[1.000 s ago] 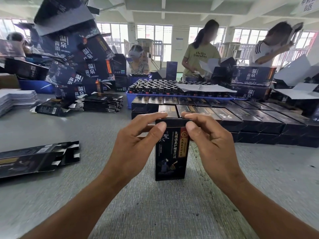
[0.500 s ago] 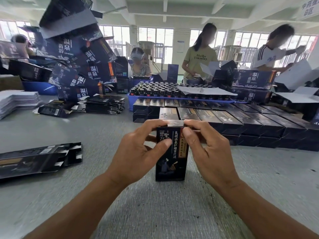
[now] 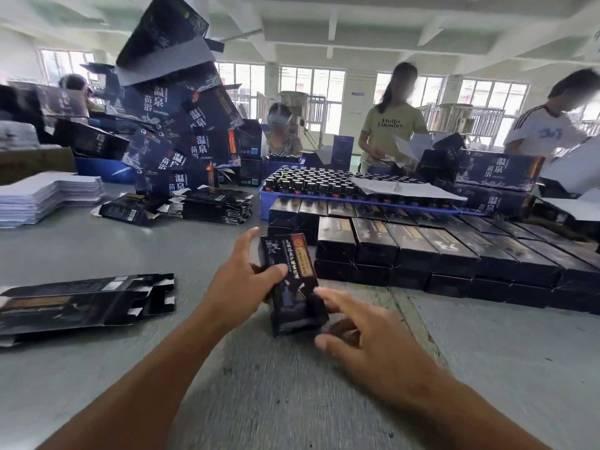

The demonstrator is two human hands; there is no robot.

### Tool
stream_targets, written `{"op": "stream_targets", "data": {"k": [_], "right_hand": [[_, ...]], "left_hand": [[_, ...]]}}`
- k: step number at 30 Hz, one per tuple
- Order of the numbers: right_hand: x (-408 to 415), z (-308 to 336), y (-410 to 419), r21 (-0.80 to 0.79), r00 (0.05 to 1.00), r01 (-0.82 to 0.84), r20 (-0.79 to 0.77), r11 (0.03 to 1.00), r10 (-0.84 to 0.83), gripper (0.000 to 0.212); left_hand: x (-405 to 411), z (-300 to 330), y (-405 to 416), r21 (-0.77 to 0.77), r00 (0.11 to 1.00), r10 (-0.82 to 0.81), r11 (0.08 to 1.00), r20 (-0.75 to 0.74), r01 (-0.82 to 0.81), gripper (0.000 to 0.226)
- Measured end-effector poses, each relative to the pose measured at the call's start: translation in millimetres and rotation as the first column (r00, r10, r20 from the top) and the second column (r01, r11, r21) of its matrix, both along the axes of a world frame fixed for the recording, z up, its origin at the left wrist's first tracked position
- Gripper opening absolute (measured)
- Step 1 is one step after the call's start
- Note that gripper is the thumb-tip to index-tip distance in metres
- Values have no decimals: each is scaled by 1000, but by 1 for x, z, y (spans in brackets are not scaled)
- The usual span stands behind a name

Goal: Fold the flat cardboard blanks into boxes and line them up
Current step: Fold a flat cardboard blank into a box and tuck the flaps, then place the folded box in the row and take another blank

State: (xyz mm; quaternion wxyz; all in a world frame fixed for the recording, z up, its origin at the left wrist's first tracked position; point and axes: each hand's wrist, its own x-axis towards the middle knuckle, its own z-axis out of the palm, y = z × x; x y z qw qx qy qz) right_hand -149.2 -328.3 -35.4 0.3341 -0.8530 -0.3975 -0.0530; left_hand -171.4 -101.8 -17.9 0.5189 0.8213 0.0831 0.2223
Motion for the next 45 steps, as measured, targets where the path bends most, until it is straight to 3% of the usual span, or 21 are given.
{"op": "stream_targets", "data": {"k": [5,11,19,23,27,31,35,37,45], "right_hand": [[1,-2,4,-70,999,-1,51,998,5,63],[8,-11,15,-119,989,53,147,991,-35,63],[31,-1,56,-262,973,113,223,958,-54,53],[59,6,85,-327,938,230,327,917,-119,44],[85,6,104,-371,916,357,319,857,-244,37],[94,6,108,-386,900,424,282,819,-333,47],[72,2,97,-354,930,356,224,865,-292,70],[57,0,84,-337,951,287,213,897,-224,70],[6,4,31,-390,976,161,201,907,-87,26]], "left_hand": [[6,-10,13,129,988,106,987,-108,-92,69],[11,-18,23,364,959,270,905,-90,-221,58],[17,-30,44,291,890,445,868,-94,-403,46],[21,-34,47,339,878,466,847,-107,-409,45],[25,-37,48,399,872,472,830,-129,-390,43],[26,-37,48,431,873,463,826,-154,-363,41],[25,-36,46,447,882,441,831,-167,-331,36],[23,-35,45,459,889,427,831,-164,-314,32],[15,-25,43,408,920,365,868,-140,-283,27]]}}
